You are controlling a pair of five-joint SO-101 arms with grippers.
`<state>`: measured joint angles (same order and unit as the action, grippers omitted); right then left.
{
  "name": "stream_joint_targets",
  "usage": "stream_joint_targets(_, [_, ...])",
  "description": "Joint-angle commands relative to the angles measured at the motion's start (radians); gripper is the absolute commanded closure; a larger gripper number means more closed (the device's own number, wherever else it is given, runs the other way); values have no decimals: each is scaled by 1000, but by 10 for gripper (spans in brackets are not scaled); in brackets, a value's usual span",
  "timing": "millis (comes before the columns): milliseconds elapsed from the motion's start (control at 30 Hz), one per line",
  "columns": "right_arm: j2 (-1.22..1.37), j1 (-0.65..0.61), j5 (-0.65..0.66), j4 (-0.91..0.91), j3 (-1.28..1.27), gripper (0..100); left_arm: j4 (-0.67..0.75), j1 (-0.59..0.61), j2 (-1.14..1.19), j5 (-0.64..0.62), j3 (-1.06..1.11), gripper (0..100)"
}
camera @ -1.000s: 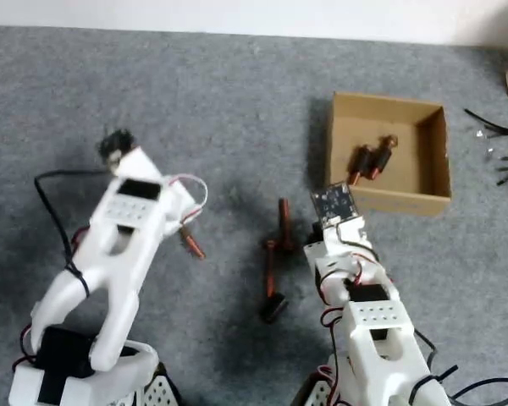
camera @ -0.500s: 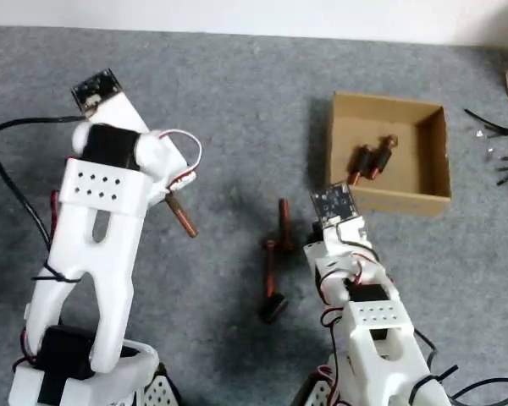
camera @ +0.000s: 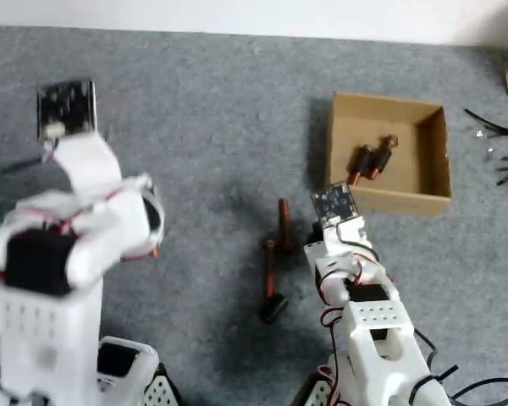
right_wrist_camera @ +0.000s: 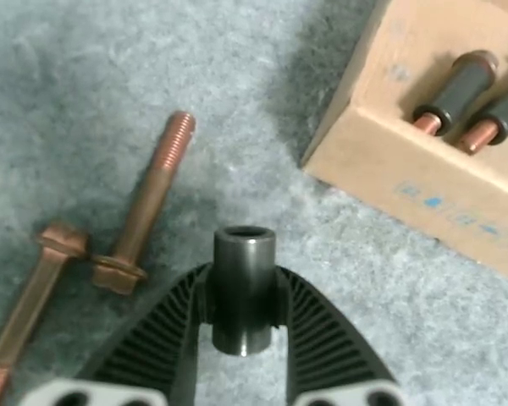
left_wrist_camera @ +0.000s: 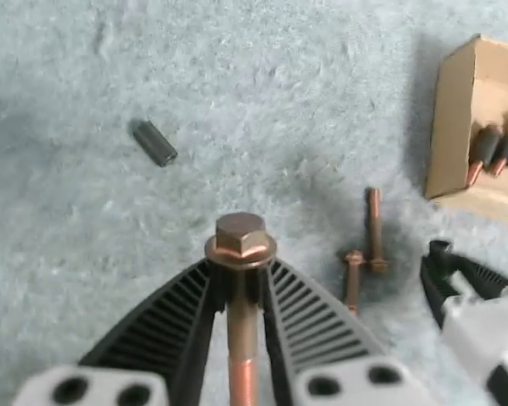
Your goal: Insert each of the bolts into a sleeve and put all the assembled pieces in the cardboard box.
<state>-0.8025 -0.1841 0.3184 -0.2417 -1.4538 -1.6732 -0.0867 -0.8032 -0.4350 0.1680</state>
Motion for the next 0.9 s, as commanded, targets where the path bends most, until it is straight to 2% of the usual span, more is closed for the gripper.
stream_joint_targets(0, [-31,13,8,35,7,994,118,-8,-209,63,237,993])
stream_joint_targets(100, [-31,12,8,35,7,994,206,22,-340,146,469,993])
stream_joint_targets(300, [-31,8,8,36,7,994,476,104,-650,244,874,993])
stream_joint_targets(467, [-31,7,8,35,10,994,500,7,-883,336,1087,993])
stream_joint_targets(567, [-59,12,6,31,5,994,578,-76,-990,336,1175,993])
stream_joint_targets(667, [-194,12,-21,-7,-38,994,671,-122,-1032,336,1219,993])
stream_joint_targets(767, [-397,5,-69,-39,-108,994,772,-107,-1026,336,1254,993])
stream_joint_targets(867, [-618,-5,-97,-39,-229,994,1008,-90,-1026,336,1311,993])
